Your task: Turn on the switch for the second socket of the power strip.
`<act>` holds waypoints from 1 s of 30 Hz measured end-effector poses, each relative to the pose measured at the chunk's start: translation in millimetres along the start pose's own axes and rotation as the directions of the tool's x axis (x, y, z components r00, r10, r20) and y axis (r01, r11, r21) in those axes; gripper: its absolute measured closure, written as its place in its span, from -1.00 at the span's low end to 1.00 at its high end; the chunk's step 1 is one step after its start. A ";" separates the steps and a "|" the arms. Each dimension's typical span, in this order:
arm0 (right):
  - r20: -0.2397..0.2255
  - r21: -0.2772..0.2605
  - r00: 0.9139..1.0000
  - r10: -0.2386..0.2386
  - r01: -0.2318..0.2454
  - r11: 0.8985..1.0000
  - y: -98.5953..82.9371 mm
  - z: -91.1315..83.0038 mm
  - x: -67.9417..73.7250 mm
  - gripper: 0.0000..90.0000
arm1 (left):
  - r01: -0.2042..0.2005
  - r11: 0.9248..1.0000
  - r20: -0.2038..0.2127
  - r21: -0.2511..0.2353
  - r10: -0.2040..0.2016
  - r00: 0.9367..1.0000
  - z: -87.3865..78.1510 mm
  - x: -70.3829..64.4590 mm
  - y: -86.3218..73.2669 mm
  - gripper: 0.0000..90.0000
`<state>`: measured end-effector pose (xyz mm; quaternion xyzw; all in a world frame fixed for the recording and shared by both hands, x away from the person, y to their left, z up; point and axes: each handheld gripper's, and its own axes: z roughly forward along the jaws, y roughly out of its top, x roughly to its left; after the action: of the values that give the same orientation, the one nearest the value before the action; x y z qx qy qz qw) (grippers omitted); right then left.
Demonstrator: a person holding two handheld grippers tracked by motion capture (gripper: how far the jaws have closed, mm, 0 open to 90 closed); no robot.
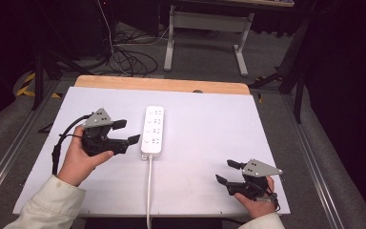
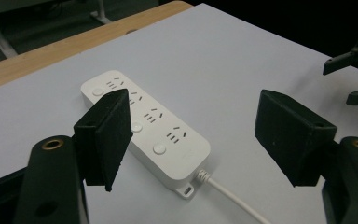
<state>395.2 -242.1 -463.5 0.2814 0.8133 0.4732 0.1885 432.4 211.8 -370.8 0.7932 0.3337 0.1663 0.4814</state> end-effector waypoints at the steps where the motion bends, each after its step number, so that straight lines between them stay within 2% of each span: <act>1: -0.001 0.000 1.000 0.001 -0.001 1.000 0.0 0.0 0.0 -0.29 | 0.000 1.000 -0.002 -0.006 0.000 1.000 -2.4 -0.6 -2.5 -0.39; 2: -0.001 0.000 1.000 0.001 -0.001 1.000 0.1 0.1 0.1 -0.29 | -0.015 1.000 -0.004 -0.014 0.015 1.000 -5.1 0.2 -4.9 -0.39; 9: -0.002 -0.002 1.000 0.001 -0.001 1.000 0.3 -0.4 0.4 -0.30 | -0.025 0.998 -0.001 -0.063 0.025 1.000 -22.0 2.7 -24.6 -0.47; 13: -0.005 -0.003 1.000 0.005 -0.005 1.000 0.3 -0.7 0.3 -0.30 | 0.006 0.996 -0.002 -0.085 -0.006 1.000 -33.3 8.0 -39.0 -0.46; 14: -0.006 -0.004 1.000 0.008 -0.008 1.000 0.3 -0.7 0.2 -0.30 | 0.034 0.995 0.013 -0.093 -0.033 0.999 -35.3 9.0 -43.4 -0.47; 17: -0.007 -0.005 1.000 0.009 -0.009 1.000 0.5 -0.7 0.4 -0.30 | 0.058 0.992 0.029 -0.112 -0.055 0.998 -40.1 15.0 -56.1 -0.49; 21: -0.006 -0.005 1.000 0.005 -0.005 1.000 0.6 -0.8 0.6 -0.30 | 0.065 0.993 0.032 -0.098 -0.062 0.998 -46.0 20.3 -71.1 -0.52; 23: -0.006 -0.004 1.000 0.007 -0.007 1.000 0.5 -1.1 0.7 -0.31 | 0.044 0.995 0.024 -0.093 -0.042 0.999 -50.0 23.3 -78.4 -0.52; 26: -0.006 -0.004 1.000 0.008 -0.008 1.000 0.3 -1.1 0.4 -0.31 | 0.042 0.995 0.025 -0.089 -0.040 0.999 -54.9 25.5 -89.5 -0.56; 27: -0.006 -0.003 1.000 0.007 -0.007 1.000 0.3 -1.0 0.5 -0.31 | 0.028 0.996 0.017 -0.085 -0.026 1.000 -56.9 27.1 -93.1 -0.57; 30: -0.007 -0.006 1.000 0.007 -0.007 1.000 0.2 -1.1 0.6 -0.31 | 0.051 0.995 0.016 -0.086 -0.050 0.999 -59.9 29.1 -105.1 -0.61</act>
<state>394.2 -242.3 -462.8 0.2821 0.8114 0.4773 0.1850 379.6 303.9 -435.5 0.7642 0.3427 0.1629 0.5216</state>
